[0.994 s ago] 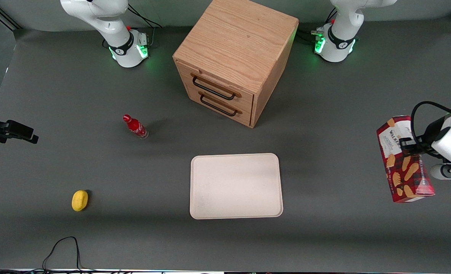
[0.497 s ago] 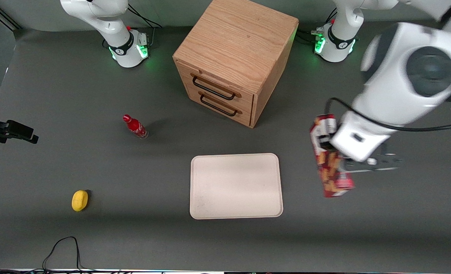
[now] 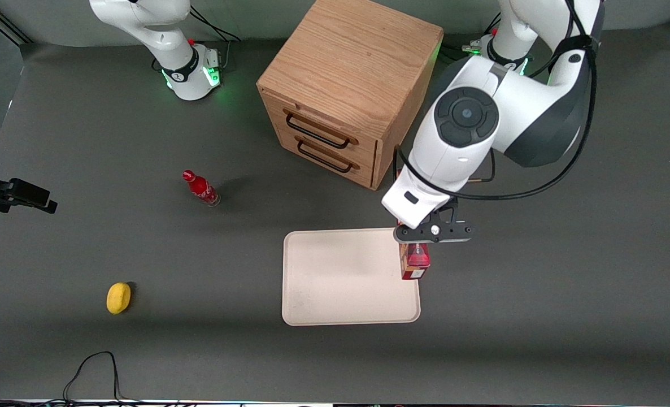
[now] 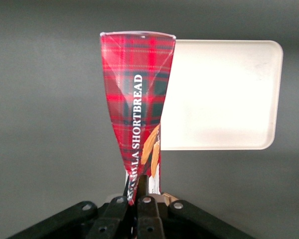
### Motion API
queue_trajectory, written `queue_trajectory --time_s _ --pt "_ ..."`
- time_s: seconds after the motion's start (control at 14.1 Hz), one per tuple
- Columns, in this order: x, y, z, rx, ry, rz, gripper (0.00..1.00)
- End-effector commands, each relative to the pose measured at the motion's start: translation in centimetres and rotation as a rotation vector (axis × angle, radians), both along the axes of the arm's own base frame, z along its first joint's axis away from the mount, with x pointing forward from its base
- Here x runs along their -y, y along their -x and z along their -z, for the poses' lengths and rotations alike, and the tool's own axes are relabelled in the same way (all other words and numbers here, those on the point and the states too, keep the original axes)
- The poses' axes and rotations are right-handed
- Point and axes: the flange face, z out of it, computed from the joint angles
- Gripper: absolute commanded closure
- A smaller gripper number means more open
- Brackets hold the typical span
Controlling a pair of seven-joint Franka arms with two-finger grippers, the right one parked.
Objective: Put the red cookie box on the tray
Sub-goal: 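Carry the upright cookie box over the white tray, then lower the cookie box onto the tray and open the left gripper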
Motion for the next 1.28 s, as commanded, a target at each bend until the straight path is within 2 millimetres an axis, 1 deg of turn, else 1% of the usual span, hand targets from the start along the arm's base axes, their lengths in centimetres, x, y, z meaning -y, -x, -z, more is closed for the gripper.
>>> queue_trajectory --time_s 0.0,0.28,0.35,0.43,0.57,0.92,1.06,1.14,1.21 --pt "0.2 -2.6 4.9 0.002 0.002 -0.024 1.0" --pt "0.7 -3.9 12.6 -0.029 -0.009 -0.03 1.0" --pt "0.7 -4.2 15.0 -0.023 -0.004 -0.025 1.0" --pt "0.6 -4.4 16.6 -0.022 0.0 -0.026 1.0" --pt "0.8 -4.8 19.9 -0.015 0.007 -0.023 1.0" --pt "0.6 -4.7 23.6 -0.047 -0.007 -0.029 1.0" --pt "0.6 -4.7 24.1 -0.05 -0.011 -0.022 1.0" --pt "0.4 -5.0 24.1 -0.037 -0.006 -0.022 1.0" --pt "0.3 -5.2 24.0 -0.027 -0.002 -0.025 0.83"
